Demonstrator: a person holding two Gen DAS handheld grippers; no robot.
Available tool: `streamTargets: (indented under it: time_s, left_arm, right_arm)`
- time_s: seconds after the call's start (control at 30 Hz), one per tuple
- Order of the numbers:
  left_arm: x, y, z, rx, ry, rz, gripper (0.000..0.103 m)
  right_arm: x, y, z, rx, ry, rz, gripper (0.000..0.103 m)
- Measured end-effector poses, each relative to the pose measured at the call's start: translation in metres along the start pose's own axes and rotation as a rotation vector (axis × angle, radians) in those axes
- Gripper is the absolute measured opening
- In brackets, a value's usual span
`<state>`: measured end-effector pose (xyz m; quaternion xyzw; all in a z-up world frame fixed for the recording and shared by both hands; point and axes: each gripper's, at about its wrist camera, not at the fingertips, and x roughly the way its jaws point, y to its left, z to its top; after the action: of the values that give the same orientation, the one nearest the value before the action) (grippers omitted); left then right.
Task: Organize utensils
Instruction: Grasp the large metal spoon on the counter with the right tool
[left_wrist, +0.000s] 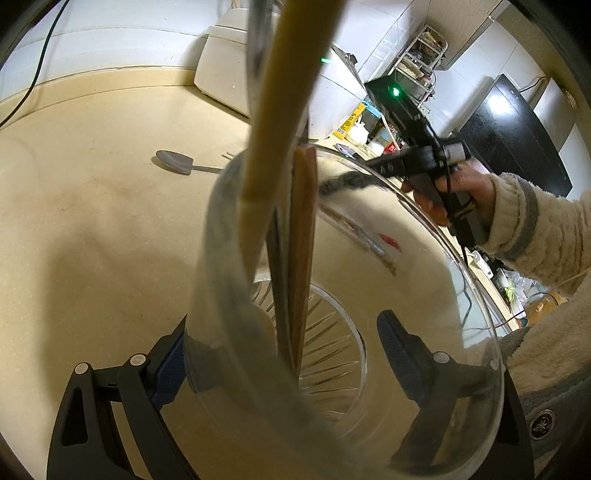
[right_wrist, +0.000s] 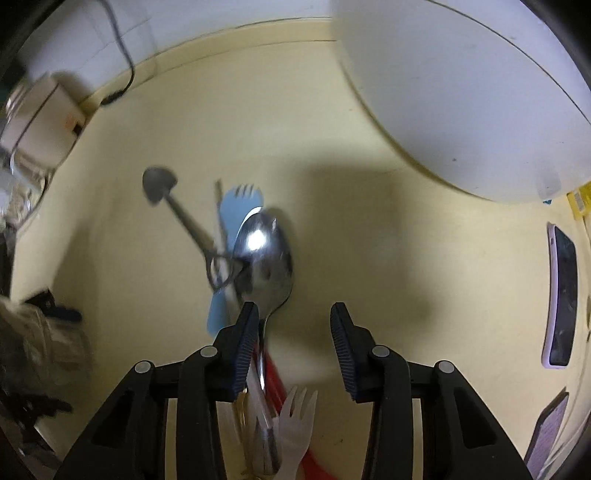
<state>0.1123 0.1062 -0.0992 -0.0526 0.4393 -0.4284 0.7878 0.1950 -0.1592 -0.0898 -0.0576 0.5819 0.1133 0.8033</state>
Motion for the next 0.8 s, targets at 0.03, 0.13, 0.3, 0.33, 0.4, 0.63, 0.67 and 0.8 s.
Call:
streamTargets:
  time_s: [0.03,0.13,0.3,0.33,0.4,0.63,0.67,0.8]
  left_arm:
    - [0.0,0.0,0.0,0.0,0.0,0.0,0.094]
    - [0.0,0.0,0.0,0.0,0.0,0.0,0.094]
    - [0.0,0.0,0.0,0.0,0.0,0.0,0.094]
    - [0.0,0.0,0.0,0.0,0.0,0.0,0.094]
    - [0.0,0.0,0.0,0.0,0.0,0.0,0.094]
    - [0.001,0.001,0.0,-0.001,0.0,-0.001,0.094]
    - [0.001,0.001,0.0,-0.001,0.0,-0.002,0.094]
    - [0.001,0.0,0.0,-0.002,-0.001,-0.003,0.094]
  right_arm:
    - [-0.001,0.003,-0.001,-0.011,-0.01,-0.009,0.041]
    - [0.0,0.009,-0.001,-0.02,-0.016,-0.008,0.041]
    - [-0.001,0.025,0.0,-0.092,-0.001,0.031,0.041]
    - [-0.001,0.025,0.001,-0.095,-0.002,0.026,0.041]
    - [-0.001,0.026,0.002,-0.102,0.004,0.025,0.041]
    - [0.004,0.041,0.002,-0.166,0.005,-0.028,0.042]
    - [0.004,0.036,0.002,-0.145,0.003,-0.03,0.042]
    - [0.001,0.008,0.005,-0.051,0.002,-0.064,0.042]
